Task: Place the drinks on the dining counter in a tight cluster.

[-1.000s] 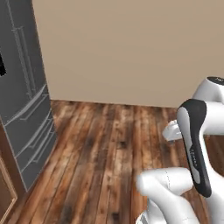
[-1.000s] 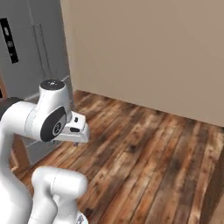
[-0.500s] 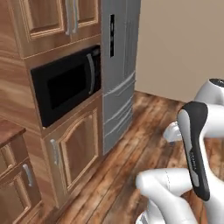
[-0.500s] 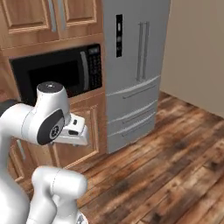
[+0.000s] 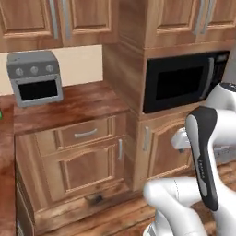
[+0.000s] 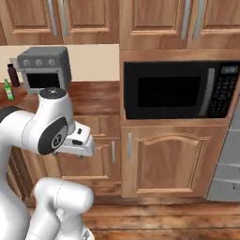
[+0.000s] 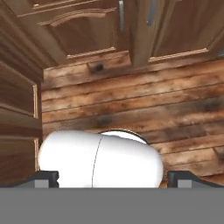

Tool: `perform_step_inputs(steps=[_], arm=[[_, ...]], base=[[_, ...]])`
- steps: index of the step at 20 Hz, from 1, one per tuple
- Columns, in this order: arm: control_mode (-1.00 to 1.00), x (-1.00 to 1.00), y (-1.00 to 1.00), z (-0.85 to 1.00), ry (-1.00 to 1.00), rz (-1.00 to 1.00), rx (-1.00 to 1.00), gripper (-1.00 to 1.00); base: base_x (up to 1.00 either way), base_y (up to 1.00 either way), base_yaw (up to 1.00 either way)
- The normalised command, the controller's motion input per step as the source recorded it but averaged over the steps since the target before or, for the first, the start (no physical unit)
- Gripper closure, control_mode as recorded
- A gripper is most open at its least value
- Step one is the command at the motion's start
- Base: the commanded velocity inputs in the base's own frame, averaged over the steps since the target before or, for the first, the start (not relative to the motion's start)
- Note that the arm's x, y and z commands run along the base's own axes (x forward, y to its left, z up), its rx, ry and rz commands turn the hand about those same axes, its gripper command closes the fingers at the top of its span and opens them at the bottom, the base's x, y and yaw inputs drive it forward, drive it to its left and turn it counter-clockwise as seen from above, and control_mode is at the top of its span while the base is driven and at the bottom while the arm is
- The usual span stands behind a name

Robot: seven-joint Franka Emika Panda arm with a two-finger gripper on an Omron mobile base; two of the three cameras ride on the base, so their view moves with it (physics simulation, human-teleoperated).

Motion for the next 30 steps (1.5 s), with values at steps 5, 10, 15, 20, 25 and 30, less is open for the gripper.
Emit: perform_step_inputs(steps=[5,10,15,20,25,30], arm=[[1.0,0.0,0.0,0.0,0.0,0.0,0.0,-1.0],[1.0,0.0,0.0,0.0,0.0,0.0,0.0,-1.0],[1.0,0.0,0.0,0.0,0.0,0.0,0.0,-1.0],[1.0,0.0,0.0,0.0,0.0,0.0,0.0,-1.0],[1.0,0.0,0.0,0.0,0.0,0.0,0.0,-1.0],[1.0,0.0,0.0,0.0,0.0,0.0,0.0,-1.0]], base=[[0.31,0.45,0.84],[1.0,-0.45,0.31],[0.95,-0.24,0.44],[0.91,0.14,0.39],[0.73,0.06,0.2],[0.2,0.65,0.1]])
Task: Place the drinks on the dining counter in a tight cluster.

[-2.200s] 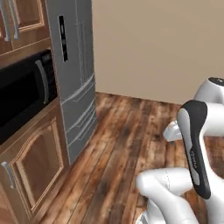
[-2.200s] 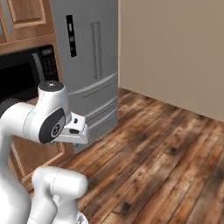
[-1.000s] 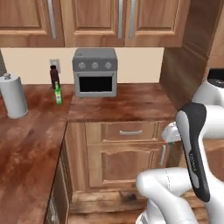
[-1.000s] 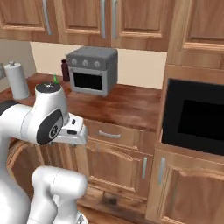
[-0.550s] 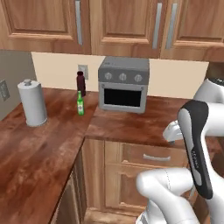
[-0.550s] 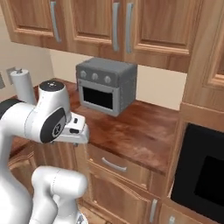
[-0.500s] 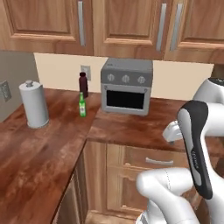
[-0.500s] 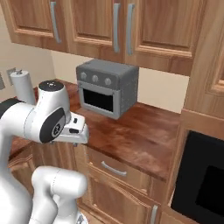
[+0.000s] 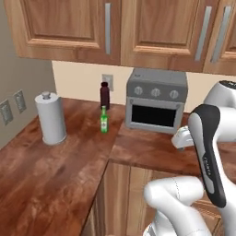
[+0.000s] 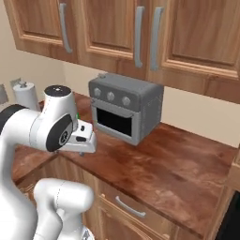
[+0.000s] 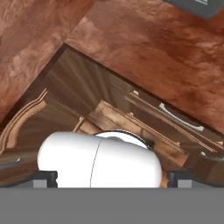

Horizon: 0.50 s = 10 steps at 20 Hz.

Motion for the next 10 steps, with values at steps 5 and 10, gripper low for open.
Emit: perform_step_inputs(steps=[5,10], arm=[[1.0,0.0,0.0,0.0,0.0,0.0,0.0,-1.0],[1.0,0.0,0.0,0.0,0.0,0.0,0.0,-1.0]], base=[[0.24,0.77,0.25],[1.0,-0.01,0.43]])
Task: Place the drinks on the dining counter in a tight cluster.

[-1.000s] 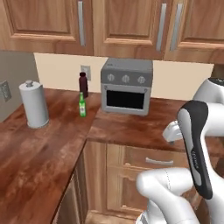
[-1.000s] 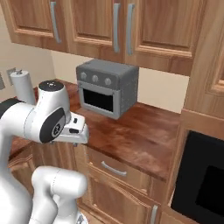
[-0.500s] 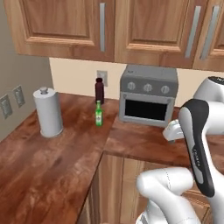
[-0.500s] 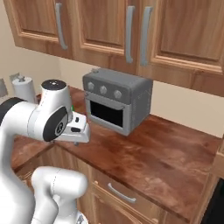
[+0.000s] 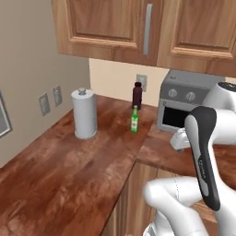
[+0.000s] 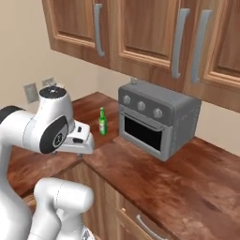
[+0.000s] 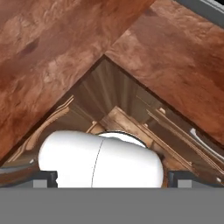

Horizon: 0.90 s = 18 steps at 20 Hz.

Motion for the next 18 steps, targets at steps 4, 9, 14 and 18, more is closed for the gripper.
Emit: perform_step_inputs(steps=[4,9,14,18], arm=[[1.0,0.0,0.0,0.0,0.0,0.0,0.0,-1.0],[1.0,0.0,0.0,0.0,0.0,0.0,0.0,-1.0],[1.0,0.0,0.0,0.0,0.0,0.0,0.0,-1.0],[1.0,0.0,0.0,0.0,0.0,0.0,0.0,-1.0]], base=[[1.0,-0.17,0.6],[1.0,0.0,0.5],[0.77,0.0,0.05],[0.0,0.0,0.0]])
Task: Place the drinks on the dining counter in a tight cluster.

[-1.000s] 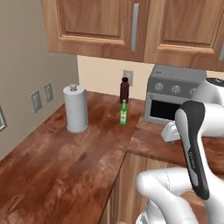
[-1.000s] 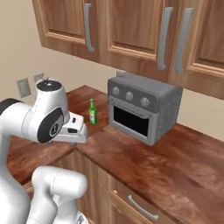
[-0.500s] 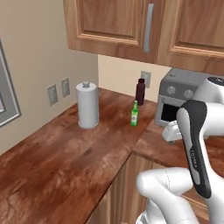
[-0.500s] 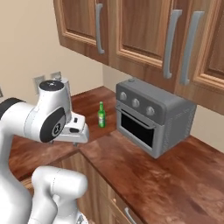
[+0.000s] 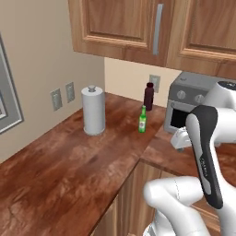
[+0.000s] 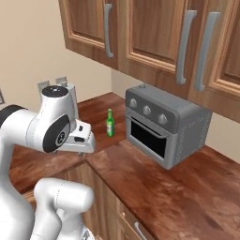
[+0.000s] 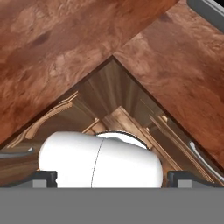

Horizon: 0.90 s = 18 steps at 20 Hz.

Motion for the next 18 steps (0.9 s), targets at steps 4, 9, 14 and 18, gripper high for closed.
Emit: perform_step_inputs(steps=[4,9,14,18], arm=[[1.0,0.0,0.0,0.0,0.0,0.0,0.0,-1.0],[1.0,0.0,0.0,0.0,0.0,0.0,0.0,-1.0],[-1.0,0.73,0.45,0.08,0.16,-0.03,-0.04,-1.0],[-1.0,0.66,0.39,0.37,0.38,-0.01,-0.19,-1.0]], base=[[0.0,0.0,0.0],[0.05,0.11,-0.01],[0.0,0.0,0.0],[0.0,0.0,0.0]])
